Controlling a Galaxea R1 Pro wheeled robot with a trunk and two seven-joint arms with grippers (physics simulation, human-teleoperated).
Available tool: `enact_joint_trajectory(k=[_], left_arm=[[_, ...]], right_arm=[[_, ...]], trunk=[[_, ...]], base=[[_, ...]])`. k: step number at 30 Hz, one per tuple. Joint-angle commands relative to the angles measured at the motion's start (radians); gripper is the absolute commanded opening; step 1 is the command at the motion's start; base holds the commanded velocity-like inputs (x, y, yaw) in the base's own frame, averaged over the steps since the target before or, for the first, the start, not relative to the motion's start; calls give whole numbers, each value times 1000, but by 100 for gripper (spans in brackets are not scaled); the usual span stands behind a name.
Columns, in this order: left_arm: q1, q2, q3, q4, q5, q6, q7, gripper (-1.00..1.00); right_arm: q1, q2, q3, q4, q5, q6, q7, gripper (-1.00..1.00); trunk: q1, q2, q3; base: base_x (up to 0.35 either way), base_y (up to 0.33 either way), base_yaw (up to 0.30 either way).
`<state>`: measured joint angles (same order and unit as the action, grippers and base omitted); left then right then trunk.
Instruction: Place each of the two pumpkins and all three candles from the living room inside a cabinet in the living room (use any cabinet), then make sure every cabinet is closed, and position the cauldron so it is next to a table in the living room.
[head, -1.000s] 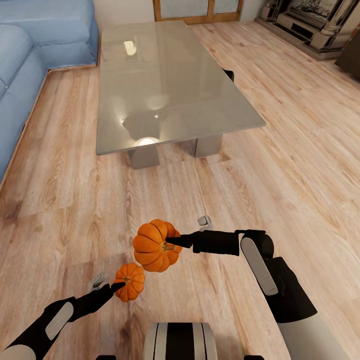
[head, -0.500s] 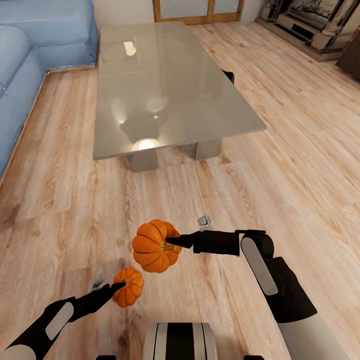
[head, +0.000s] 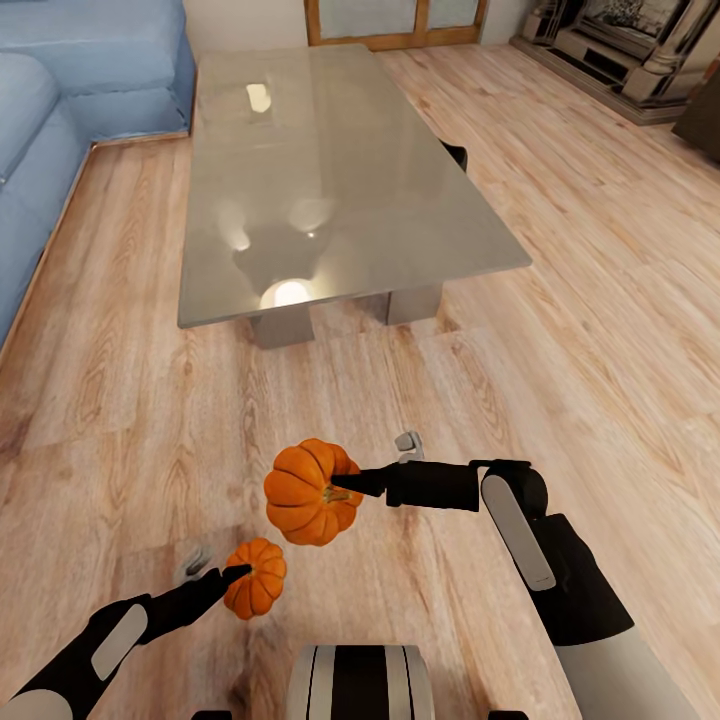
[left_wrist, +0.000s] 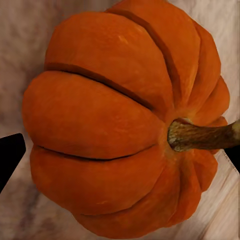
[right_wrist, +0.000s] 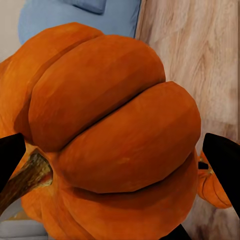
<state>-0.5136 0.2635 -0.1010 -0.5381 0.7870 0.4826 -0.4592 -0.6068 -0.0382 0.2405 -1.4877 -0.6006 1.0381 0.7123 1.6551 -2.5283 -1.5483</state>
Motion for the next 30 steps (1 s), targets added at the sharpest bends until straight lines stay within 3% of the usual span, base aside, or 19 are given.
enact_joint_trajectory(k=[1, 19, 24, 30], left_arm=[[0, 1, -4, 0, 8, 4, 0, 100], [0, 3, -3, 1, 9, 4, 1, 100], [0, 3, -2, 1, 9, 4, 1, 100], [0, 2, -3, 1, 9, 4, 1, 100]], right_arm=[[-1, 0, 0, 0, 1, 3, 4, -100], [-1, -1, 0, -2, 1, 3, 4, -100], [-1, -1, 0, -2, 1, 3, 5, -100], [-1, 0, 0, -2, 1, 3, 5, -100]], trunk=[[0, 0, -1], [0, 0, -1], [2, -1, -20], [2, -1, -20]], base=[[22, -27, 0], [2, -2, 0], [0, 0, 0], [0, 0, 0]])
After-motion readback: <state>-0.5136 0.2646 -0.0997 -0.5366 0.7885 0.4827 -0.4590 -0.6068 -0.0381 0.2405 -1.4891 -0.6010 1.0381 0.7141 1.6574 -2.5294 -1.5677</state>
